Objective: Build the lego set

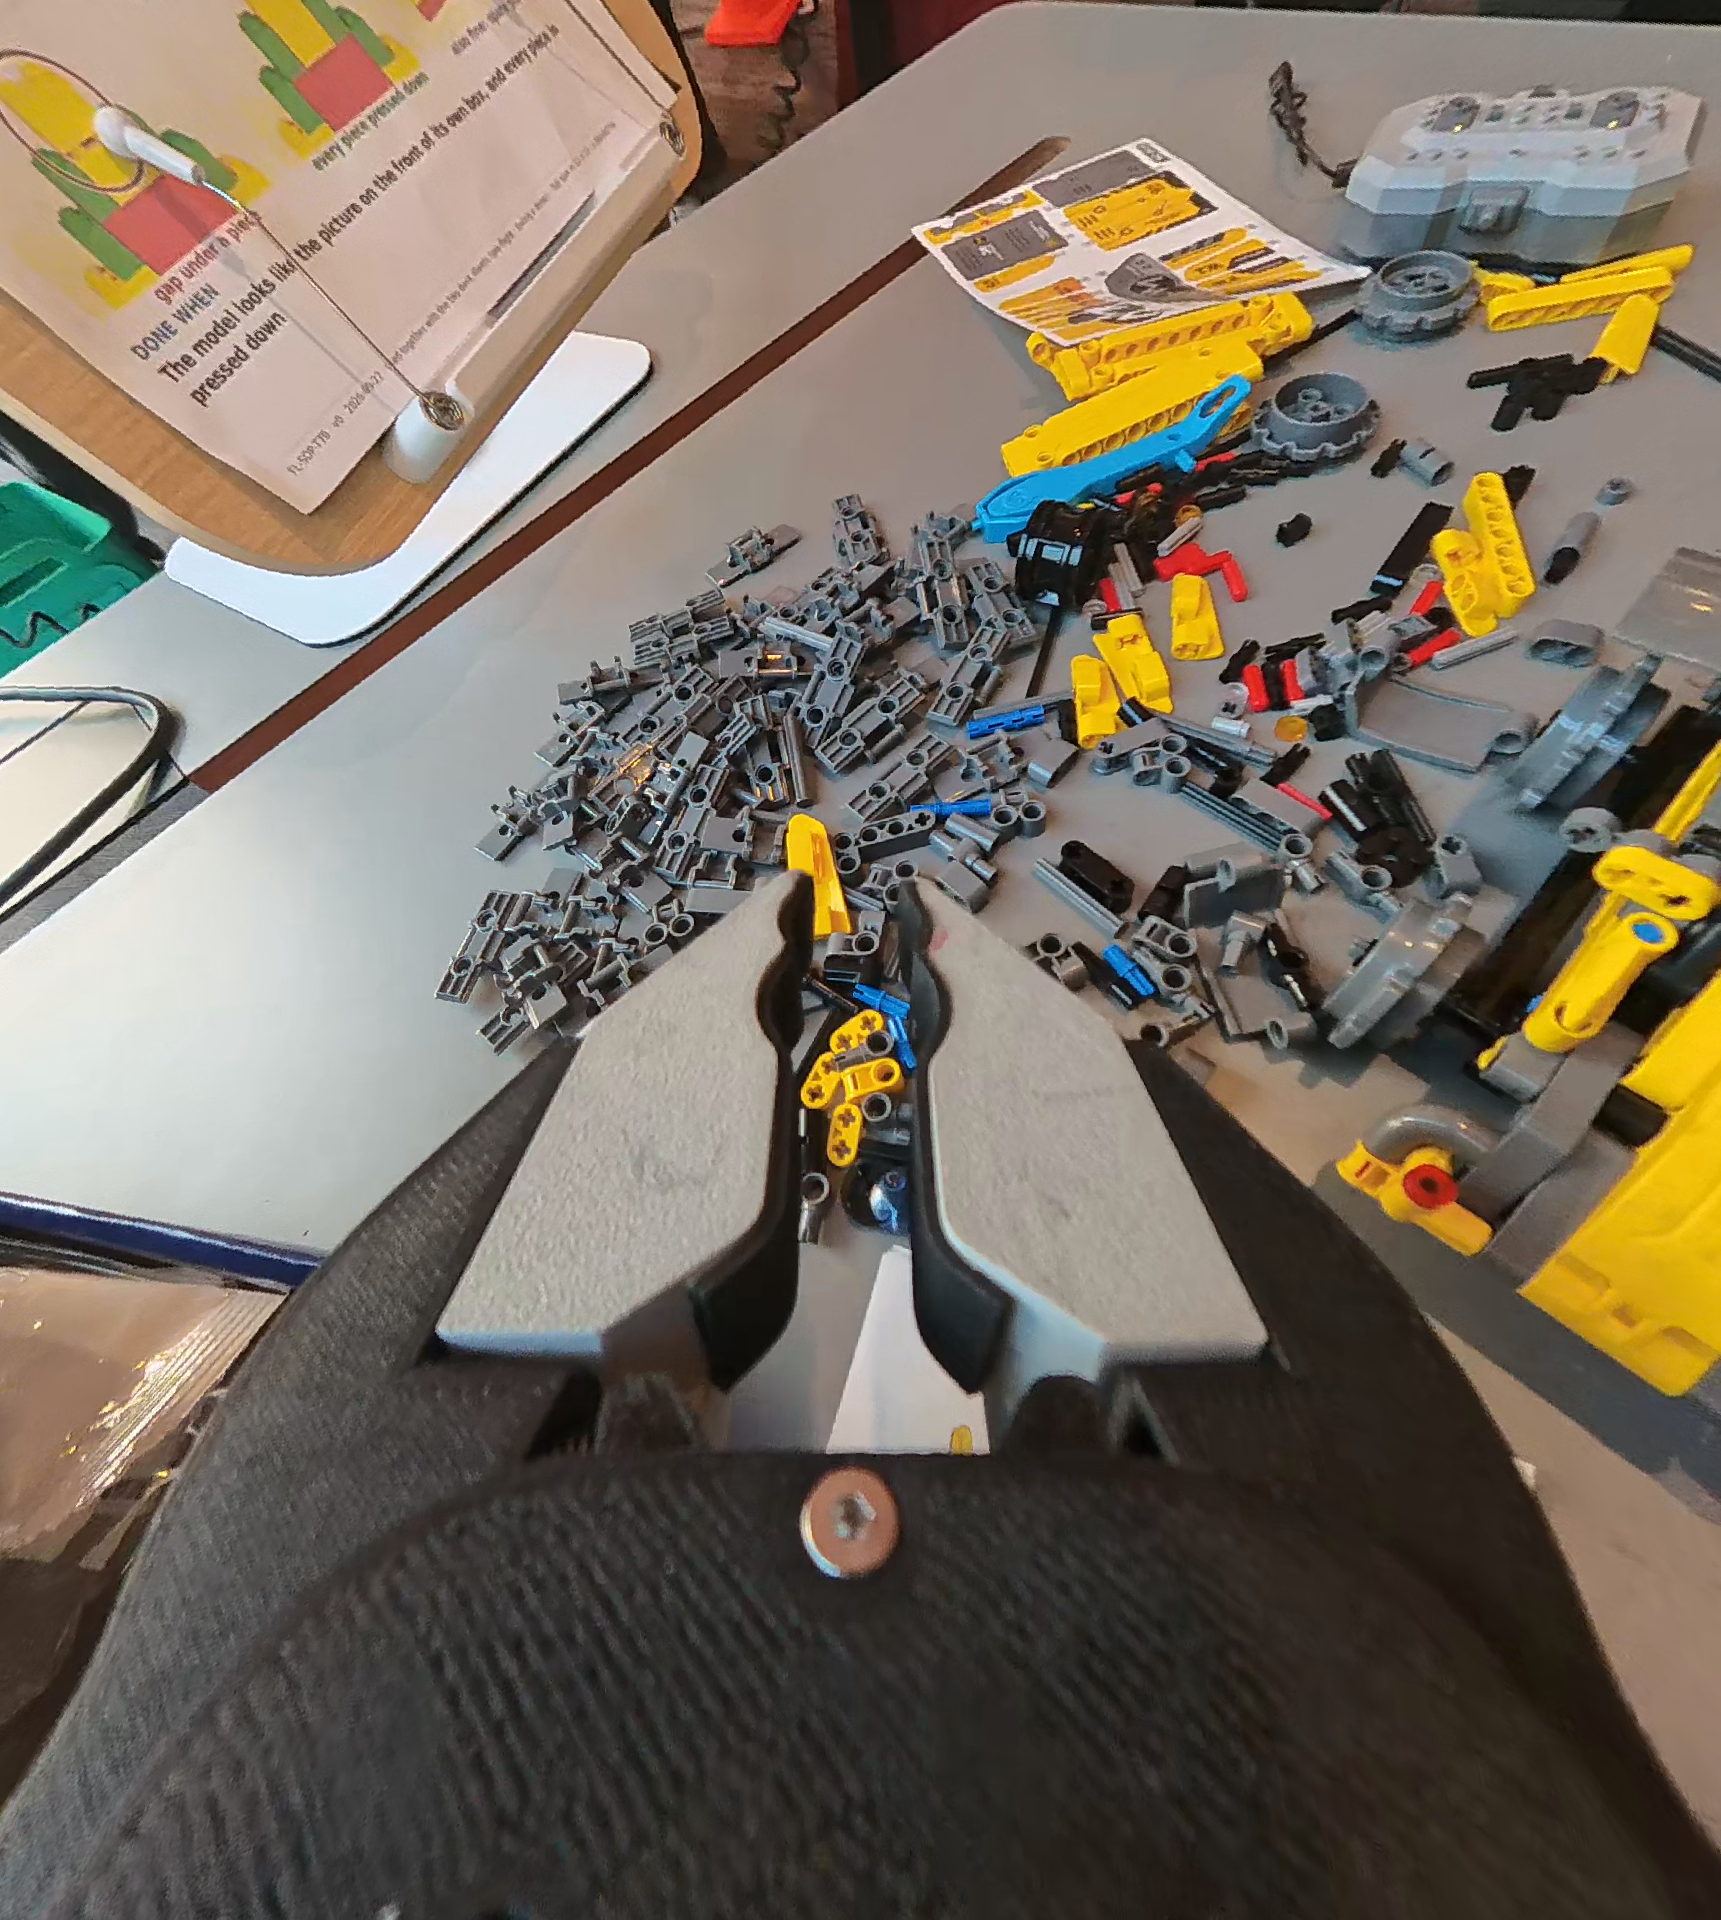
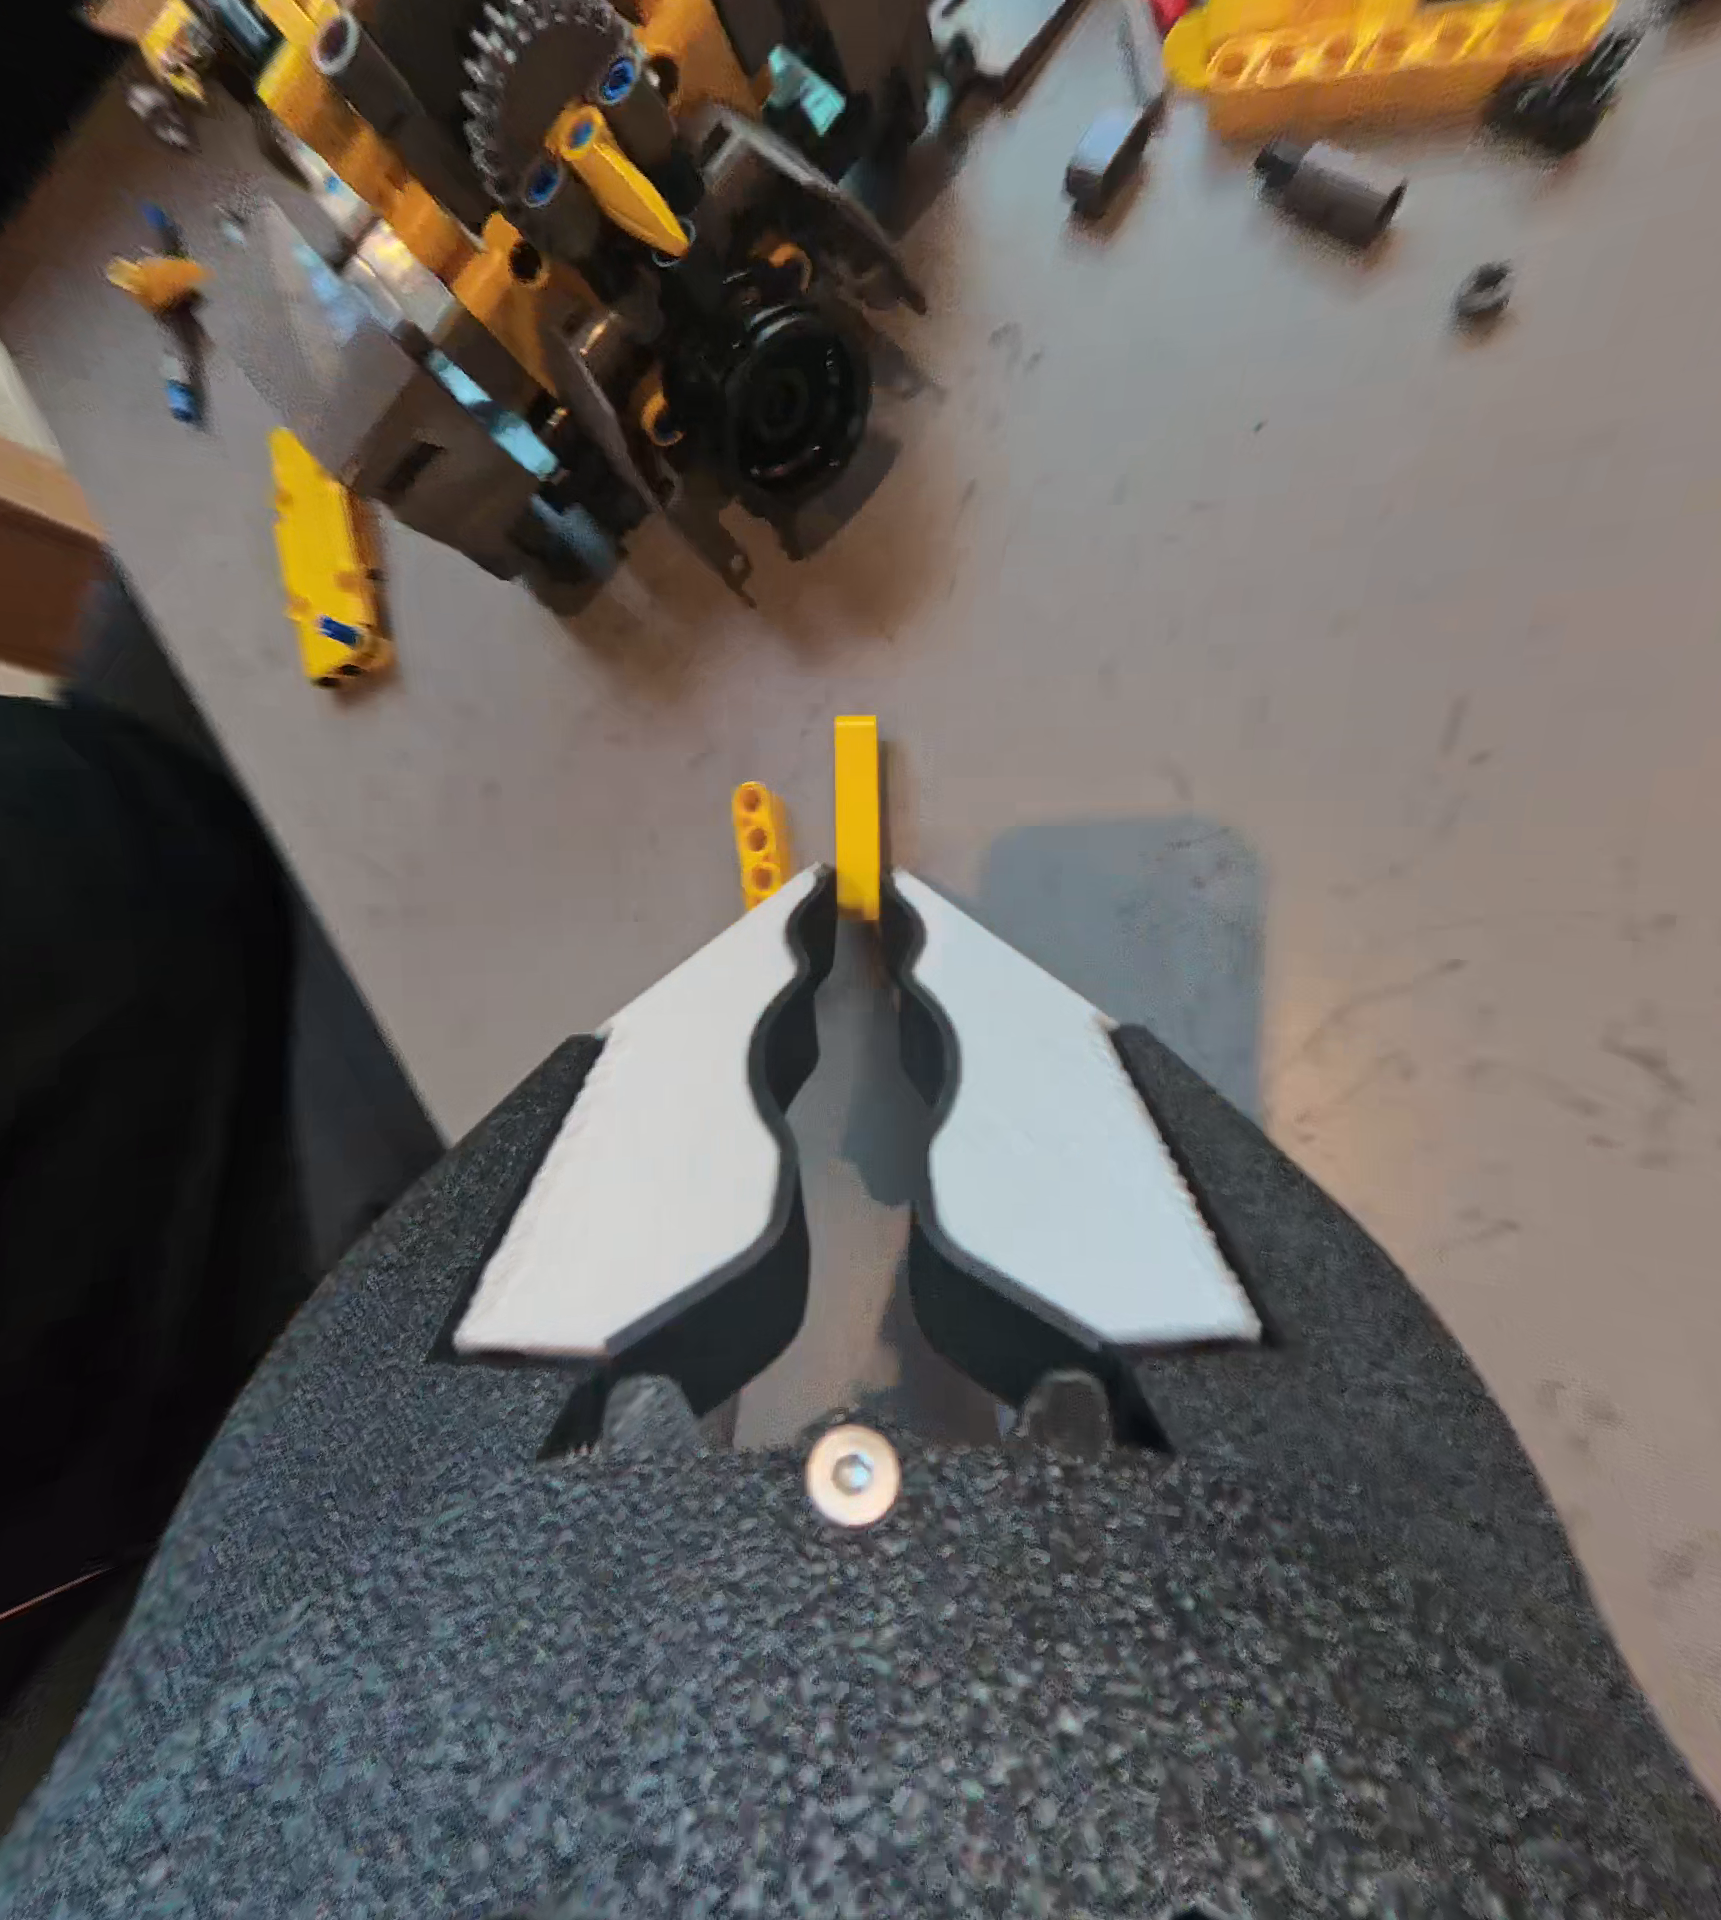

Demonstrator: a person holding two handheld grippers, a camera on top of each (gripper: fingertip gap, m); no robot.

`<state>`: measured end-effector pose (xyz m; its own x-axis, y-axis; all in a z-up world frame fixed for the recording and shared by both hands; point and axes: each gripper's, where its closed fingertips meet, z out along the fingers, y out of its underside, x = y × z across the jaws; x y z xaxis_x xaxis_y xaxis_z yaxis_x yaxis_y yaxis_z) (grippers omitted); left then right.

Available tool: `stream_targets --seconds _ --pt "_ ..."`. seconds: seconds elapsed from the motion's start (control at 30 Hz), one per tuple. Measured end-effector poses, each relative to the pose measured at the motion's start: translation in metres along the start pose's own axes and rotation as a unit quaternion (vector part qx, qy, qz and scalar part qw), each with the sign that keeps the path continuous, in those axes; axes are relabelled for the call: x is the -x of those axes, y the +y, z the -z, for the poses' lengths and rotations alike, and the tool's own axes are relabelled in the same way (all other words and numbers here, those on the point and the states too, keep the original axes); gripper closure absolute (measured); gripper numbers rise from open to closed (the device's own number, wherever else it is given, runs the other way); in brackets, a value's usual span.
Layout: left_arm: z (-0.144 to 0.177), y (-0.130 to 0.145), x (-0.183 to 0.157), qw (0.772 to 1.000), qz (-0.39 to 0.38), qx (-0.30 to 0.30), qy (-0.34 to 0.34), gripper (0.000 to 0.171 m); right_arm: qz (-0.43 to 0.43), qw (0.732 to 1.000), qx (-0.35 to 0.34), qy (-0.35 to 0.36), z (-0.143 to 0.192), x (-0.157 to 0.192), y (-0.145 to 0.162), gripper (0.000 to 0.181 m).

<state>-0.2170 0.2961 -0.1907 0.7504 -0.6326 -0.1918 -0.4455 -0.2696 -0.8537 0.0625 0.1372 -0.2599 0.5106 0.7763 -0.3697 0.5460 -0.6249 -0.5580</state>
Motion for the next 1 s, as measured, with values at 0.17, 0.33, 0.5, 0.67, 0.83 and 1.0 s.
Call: stream_targets --seconds 0.17,0.33,0.5,0.67,0.83,1.0 --pt "0.0 0.0 -0.002 1.0 -0.006 0.003 0.001 0.159 -0.166 0.979 0.061 -0.103 0.005 0.016 0.009 0.173" --pt "0.0 0.0 -0.002 1.0 -0.012 0.004 -0.001 0.16 -0.298 0.934 0.094 -0.173 0.008 0.02 0.014 0.173" --pt "0.001 -0.001 -0.002 1.0 -0.009 0.002 0.001 0.159 -0.279 0.947 0.074 -0.14 0.014 0.011 0.01 0.165" --pt "0.0 -0.001 -0.005 1.0 -0.018 0.004 0.0 0.159 -0.216 0.974 0.05 -0.054 0.022 -0.001 0.007 0.162" --pt "0.0 0.0 -0.005 1.0 -0.029 0.009 -0.006 0.159 -0.067 0.998 -0.007 0.016 0.019 0.003 -0.006 0.161" --pt "-0.001 0.002 -0.003 1.0 -0.025 0.007 -0.009 0.161 0.01 0.996 -0.068 0.056 0.009 0.008 -0.024 0.158"
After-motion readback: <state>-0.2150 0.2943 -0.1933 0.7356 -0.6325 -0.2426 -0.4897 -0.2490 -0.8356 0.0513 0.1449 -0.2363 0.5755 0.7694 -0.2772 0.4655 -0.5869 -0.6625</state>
